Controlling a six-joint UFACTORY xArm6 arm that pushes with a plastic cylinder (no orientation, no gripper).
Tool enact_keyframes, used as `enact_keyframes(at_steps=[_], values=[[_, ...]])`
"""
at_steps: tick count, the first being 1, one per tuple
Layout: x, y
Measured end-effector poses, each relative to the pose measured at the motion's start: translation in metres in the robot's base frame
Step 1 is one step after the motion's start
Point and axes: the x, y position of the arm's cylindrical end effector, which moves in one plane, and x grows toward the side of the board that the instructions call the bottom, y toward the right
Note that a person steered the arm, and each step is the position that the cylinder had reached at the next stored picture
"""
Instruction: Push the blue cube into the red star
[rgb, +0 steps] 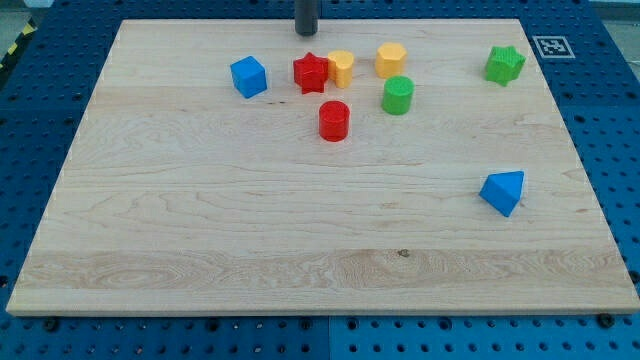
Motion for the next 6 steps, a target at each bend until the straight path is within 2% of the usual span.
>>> enact_keyframes(at_steps=[1,2,3,4,5,6], values=[[0.091,0.036],[0.065,0.035],[0.004,-0.012],[-0.004,-0.080],[0.028,-0.128],[0.084,-0.050]])
